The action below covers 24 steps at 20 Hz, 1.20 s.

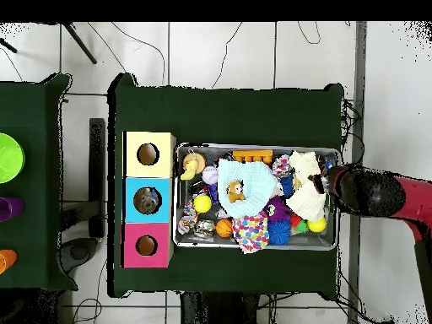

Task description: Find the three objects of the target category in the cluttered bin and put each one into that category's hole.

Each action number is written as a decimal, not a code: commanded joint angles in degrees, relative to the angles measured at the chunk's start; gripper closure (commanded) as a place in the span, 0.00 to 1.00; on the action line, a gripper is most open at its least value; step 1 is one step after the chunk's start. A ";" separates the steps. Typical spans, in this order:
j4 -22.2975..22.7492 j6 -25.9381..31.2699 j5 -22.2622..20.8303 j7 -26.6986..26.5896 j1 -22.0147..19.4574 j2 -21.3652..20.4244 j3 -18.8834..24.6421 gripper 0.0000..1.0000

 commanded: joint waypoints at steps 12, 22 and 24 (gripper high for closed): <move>4.36 -6.67 -4.46 -5.95 -1.96 5.74 -4.65 0.00; 3.56 -8.57 -5.35 -6.46 -2.27 7.61 -6.30 0.00; 3.28 -8.84 -5.56 -6.58 -2.26 7.83 -6.64 0.00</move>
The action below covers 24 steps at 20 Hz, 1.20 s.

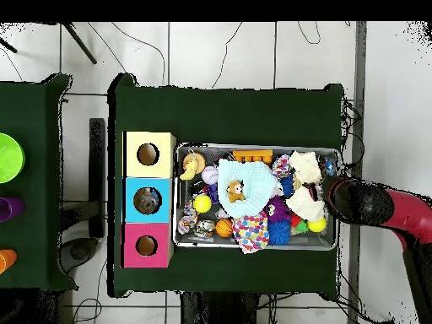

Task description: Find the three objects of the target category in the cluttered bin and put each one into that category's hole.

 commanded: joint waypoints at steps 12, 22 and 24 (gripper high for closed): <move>1.05 -4.58 -5.67 -6.75 -0.84 4.21 -5.04 0.00; 1.19 -4.57 -5.28 -6.86 -0.58 4.05 -5.22 1.00; 1.24 -4.66 -5.31 -6.70 -0.46 3.91 -5.27 1.00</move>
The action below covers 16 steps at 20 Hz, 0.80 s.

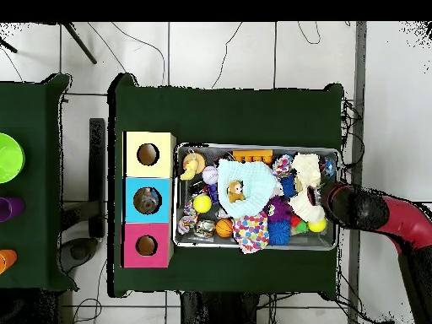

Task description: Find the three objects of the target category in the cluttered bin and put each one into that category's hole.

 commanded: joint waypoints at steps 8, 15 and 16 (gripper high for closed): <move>3.27 -2.46 -4.48 -4.82 0.35 -0.03 -2.67 1.00; 6.65 -4.23 -4.13 -0.03 1.94 -2.29 -3.98 1.00; 7.07 -4.73 -4.11 0.73 2.22 -2.45 -4.28 1.00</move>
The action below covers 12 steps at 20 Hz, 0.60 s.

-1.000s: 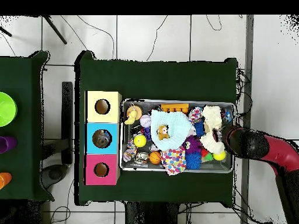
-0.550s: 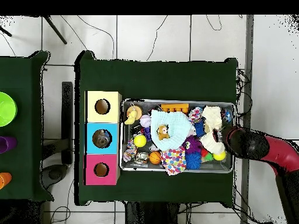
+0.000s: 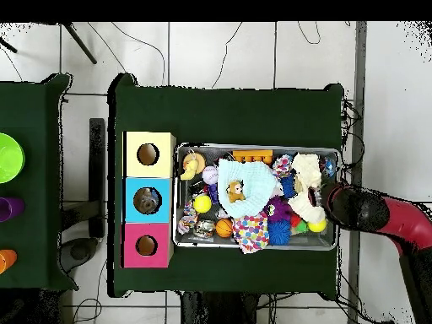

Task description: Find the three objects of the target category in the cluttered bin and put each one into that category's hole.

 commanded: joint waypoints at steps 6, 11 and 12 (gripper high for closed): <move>7.94 -6.60 -3.01 4.96 4.18 -2.20 -5.89 1.00; 8.98 -9.11 -1.91 7.41 5.81 -2.14 -7.97 1.00; 9.16 -9.63 -1.69 7.87 6.17 -2.11 -8.41 1.00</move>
